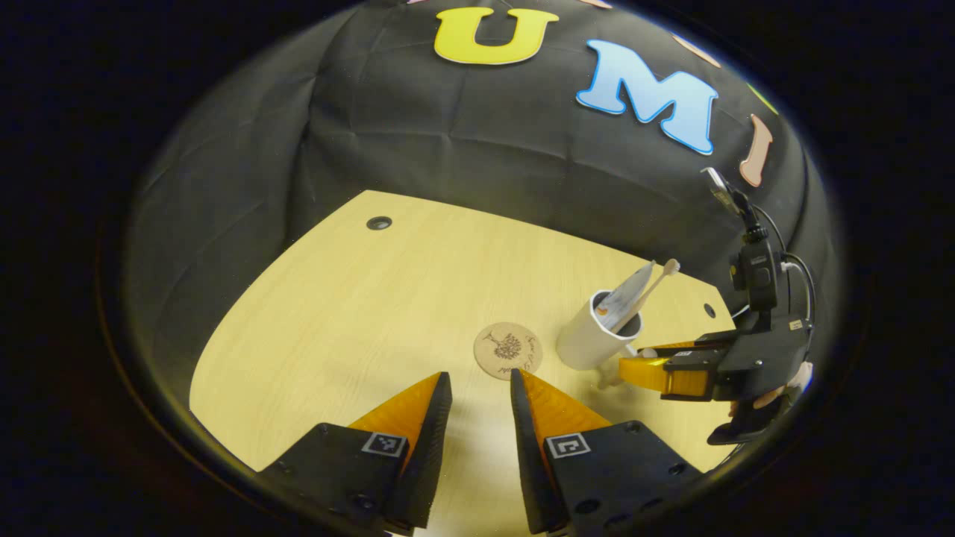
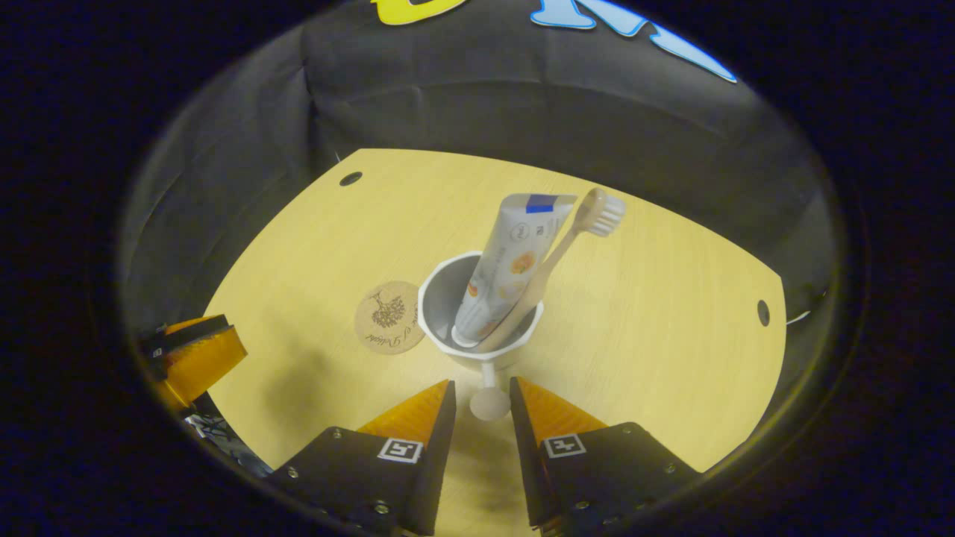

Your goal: Put the toothbrush and toothpaste on the desktop into the cup, then pick up the cup and place it on the coaster on the desktop.

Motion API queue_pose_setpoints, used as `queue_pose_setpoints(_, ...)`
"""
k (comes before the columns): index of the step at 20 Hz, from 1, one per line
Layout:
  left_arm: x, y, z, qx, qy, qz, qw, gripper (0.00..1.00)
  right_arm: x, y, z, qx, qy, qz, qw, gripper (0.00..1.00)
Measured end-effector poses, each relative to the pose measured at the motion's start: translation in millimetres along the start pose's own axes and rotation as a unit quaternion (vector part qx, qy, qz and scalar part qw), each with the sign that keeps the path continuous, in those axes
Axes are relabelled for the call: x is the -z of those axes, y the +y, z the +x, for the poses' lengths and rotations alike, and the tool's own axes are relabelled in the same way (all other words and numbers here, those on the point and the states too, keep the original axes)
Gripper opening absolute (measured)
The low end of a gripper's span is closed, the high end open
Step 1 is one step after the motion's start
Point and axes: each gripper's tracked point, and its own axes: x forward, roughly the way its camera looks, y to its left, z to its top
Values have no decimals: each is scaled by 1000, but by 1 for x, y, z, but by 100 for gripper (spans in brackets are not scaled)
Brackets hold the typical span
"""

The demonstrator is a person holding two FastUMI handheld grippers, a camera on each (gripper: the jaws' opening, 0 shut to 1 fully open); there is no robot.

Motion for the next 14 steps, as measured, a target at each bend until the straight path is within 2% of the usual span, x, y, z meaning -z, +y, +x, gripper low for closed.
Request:
queue_pose_setpoints(9,6,28,5,-16,11,-16,1000,55,4,-1,27,8,37,-4,999,45)
queue_pose_setpoints(11,6,29,6,-17,13,-17,1000,55,3,-4,30,12,40,1,999,35)
queue_pose_setpoints(12,6,30,6,-17,13,-16,1000,53,5,-2,28,9,41,3,999,28)
queue_pose_setpoints(13,5,31,5,-17,13,-15,1000,53,2,-3,27,13,38,2,999,28)
queue_pose_setpoints(14,5,32,4,-17,12,-12,1000,54,3,-3,28,17,33,-3,999,24)
